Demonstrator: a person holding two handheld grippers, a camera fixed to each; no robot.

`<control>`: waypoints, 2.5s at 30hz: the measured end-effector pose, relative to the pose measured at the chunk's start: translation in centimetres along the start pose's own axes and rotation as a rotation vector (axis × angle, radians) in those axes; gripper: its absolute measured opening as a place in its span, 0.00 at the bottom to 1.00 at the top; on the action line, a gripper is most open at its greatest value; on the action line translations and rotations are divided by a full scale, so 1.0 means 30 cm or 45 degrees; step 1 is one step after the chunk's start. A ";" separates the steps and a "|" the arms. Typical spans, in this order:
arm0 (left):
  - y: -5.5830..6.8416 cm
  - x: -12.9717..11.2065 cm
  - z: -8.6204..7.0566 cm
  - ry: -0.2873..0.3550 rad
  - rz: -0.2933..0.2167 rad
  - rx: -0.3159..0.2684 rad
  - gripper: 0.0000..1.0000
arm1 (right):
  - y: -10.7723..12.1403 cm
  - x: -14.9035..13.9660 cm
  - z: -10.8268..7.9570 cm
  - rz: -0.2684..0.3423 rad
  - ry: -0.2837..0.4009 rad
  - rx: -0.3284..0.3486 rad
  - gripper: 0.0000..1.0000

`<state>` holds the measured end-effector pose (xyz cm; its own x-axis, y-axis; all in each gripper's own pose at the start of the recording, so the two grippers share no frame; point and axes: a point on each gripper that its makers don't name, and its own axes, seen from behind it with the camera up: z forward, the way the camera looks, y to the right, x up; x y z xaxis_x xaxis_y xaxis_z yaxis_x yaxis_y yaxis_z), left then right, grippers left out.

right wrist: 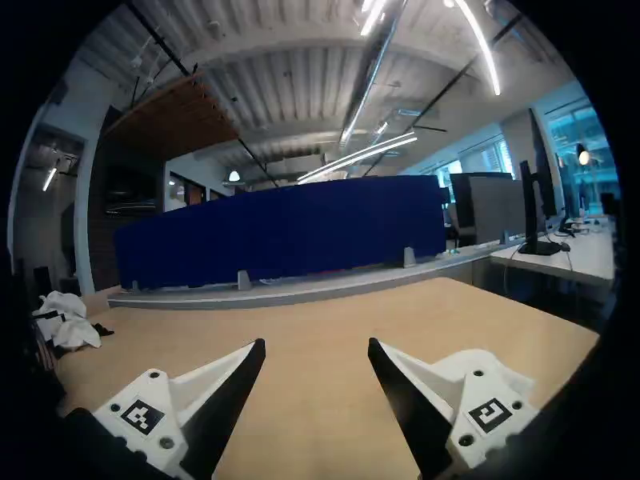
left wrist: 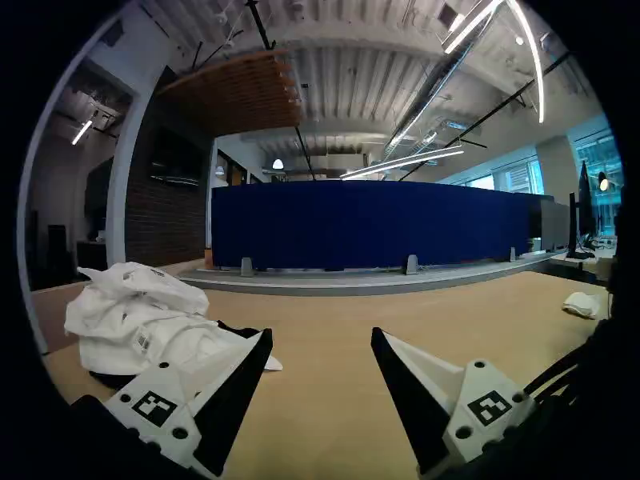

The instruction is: Fold towel

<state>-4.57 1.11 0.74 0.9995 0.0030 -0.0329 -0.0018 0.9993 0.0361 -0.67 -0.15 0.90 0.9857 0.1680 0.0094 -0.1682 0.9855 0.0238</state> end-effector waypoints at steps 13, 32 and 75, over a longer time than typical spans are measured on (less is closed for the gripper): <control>0.000 0.001 -0.002 0.000 0.000 0.000 0.91 | -0.009 0.006 -0.002 0.027 0.011 0.012 1.00; -0.002 0.000 0.002 0.000 0.000 0.000 0.91 | -0.043 0.002 -0.030 -0.061 0.047 0.045 1.00; -0.001 -0.005 -0.011 0.001 0.000 0.000 0.92 | -0.044 -0.014 -0.028 -0.167 0.050 0.014 1.00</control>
<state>-4.73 1.10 0.43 0.9994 0.0028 -0.0334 -0.0016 0.9994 0.0360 -0.85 -1.50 0.01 0.9987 0.0386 -0.0334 -0.0375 0.9987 0.0331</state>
